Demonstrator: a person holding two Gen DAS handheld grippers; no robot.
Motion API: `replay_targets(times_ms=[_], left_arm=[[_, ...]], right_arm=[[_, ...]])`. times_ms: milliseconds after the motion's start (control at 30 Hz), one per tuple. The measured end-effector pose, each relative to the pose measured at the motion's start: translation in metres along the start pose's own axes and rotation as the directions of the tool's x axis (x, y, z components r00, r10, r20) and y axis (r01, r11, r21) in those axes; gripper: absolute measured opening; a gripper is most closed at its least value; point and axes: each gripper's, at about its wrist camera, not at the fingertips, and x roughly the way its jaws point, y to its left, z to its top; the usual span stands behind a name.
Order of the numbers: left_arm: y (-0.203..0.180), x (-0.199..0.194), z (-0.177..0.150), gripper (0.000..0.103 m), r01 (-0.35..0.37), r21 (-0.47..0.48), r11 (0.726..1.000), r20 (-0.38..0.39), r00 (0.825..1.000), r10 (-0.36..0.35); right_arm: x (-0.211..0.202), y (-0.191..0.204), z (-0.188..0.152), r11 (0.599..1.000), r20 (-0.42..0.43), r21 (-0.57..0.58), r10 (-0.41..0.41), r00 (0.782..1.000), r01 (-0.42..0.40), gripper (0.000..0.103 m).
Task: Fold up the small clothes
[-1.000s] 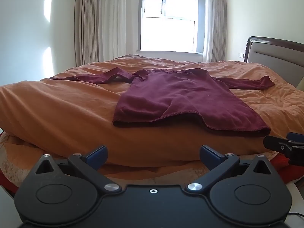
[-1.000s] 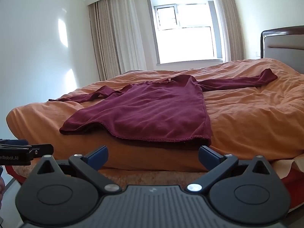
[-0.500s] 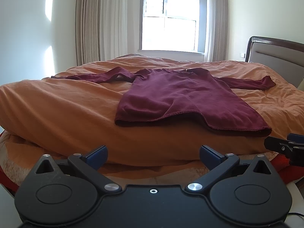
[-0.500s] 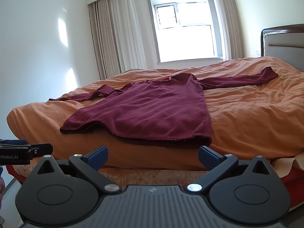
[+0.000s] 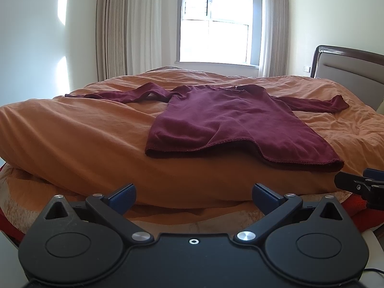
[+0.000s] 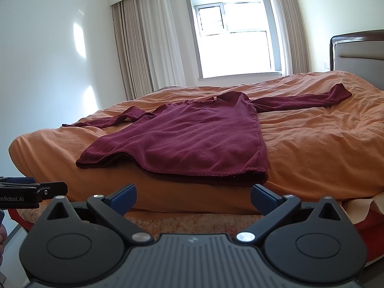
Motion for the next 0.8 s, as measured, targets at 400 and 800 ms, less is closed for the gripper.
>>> replay_targets(times_ms=[400,800], left_arm=[[-0.0012,0.0009,-0.0025,0.102,0.003,-0.001,1.000,-0.004,1.000,-0.003],[-0.0013,0.0011,-0.0018,0.102,0.003,-0.002,1.000,-0.007,1.000,-0.003]], right_arm=[[-0.0006,-0.0003,-0.0013,1.000,0.000,0.000,0.002,1.000,-0.002,0.103],[-0.0005,-0.0002,-0.0011,1.000,-0.002,0.001,0.002,1.000,-0.002,0.103]])
